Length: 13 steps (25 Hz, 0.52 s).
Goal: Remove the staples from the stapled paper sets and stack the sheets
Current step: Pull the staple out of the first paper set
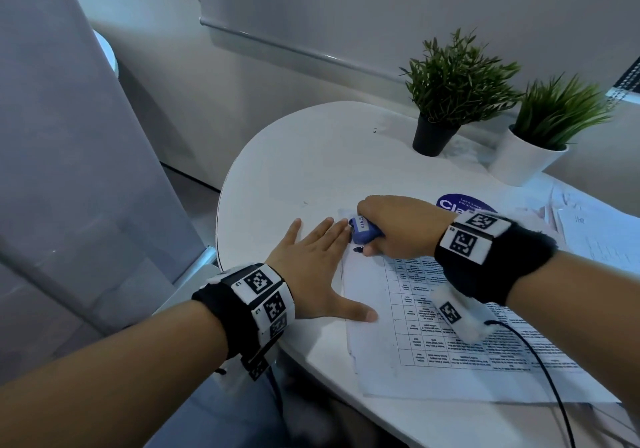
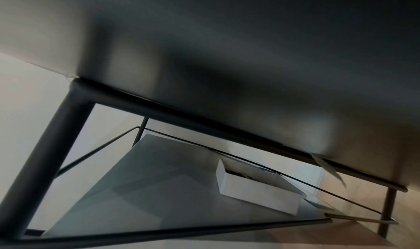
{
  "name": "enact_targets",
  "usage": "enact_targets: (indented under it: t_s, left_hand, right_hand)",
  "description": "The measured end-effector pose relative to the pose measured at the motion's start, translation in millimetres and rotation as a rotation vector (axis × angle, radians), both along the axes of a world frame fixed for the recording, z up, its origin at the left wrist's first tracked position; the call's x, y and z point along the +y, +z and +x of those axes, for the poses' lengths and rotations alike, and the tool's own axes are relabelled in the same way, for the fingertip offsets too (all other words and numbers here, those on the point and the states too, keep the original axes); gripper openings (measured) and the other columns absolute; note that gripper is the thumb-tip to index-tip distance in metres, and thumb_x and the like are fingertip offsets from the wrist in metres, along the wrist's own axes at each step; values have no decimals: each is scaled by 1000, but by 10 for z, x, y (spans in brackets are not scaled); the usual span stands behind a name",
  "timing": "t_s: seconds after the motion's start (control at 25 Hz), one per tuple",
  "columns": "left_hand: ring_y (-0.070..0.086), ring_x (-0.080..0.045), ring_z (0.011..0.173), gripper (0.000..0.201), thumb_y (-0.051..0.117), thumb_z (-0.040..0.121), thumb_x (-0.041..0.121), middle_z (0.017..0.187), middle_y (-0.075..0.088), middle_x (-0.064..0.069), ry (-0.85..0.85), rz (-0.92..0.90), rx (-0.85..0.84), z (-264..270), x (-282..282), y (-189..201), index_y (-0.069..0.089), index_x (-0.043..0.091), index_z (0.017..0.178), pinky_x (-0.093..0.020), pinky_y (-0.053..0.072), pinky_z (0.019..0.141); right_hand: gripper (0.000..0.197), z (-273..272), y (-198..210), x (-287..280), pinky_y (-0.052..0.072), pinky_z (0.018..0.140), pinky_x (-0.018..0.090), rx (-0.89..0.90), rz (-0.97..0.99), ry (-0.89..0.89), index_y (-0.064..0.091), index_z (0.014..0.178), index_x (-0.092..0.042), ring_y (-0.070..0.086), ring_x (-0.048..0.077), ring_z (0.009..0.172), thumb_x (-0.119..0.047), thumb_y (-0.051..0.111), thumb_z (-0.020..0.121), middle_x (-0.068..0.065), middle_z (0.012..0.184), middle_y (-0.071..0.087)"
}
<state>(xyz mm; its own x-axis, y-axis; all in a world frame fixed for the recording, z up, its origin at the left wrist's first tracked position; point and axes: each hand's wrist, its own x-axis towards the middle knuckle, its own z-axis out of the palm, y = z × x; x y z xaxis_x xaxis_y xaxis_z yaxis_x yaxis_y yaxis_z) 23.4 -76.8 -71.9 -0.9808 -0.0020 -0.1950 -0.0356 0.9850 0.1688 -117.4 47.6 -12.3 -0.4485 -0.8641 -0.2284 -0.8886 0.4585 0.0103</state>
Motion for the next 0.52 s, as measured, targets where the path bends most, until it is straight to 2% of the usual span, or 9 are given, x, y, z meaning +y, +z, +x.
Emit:
enact_targets:
  t_s: [0.2, 0.36, 0.44, 0.52]
  left_hand:
    - [-20, -9, 147, 131, 23, 56, 101, 160, -19, 9, -5, -14, -8, -6, 0, 14, -20, 23, 151, -51, -9, 119]
    - [-19, -10, 147, 132, 20, 54, 102, 161, -17, 9, -1, -17, -3, -13, 3, 7, -18, 22, 152, -52, -8, 119]
    - [-19, -10, 147, 132, 20, 54, 101, 161, -17, 9, 0, -12, 1, -10, 2, 0, -18, 23, 152, -52, -9, 119]
    - [-20, -9, 147, 132, 20, 54, 101, 160, -19, 9, 2, -13, 2, -6, -2, -12, -20, 23, 152, -51, -9, 119]
  right_hand:
    - [35, 46, -60, 68, 32, 72, 29, 250, -69, 174, 47, 103, -18, 43, 15, 75, -48, 59, 90, -3, 96, 58]
    - [37, 52, -85, 95, 42, 75, 34, 406, -85, 311, 51, 101, -17, 58, 21, 80, -51, 59, 88, -1, 92, 61]
    - [35, 72, -82, 92, 39, 74, 32, 360, -74, 251, 46, 98, -19, 55, 19, 79, -52, 56, 90, -3, 92, 59]
    - [33, 77, -69, 64, 36, 73, 30, 216, -35, 109, 39, 96, -22, 50, 16, 76, -51, 52, 92, -5, 92, 56]
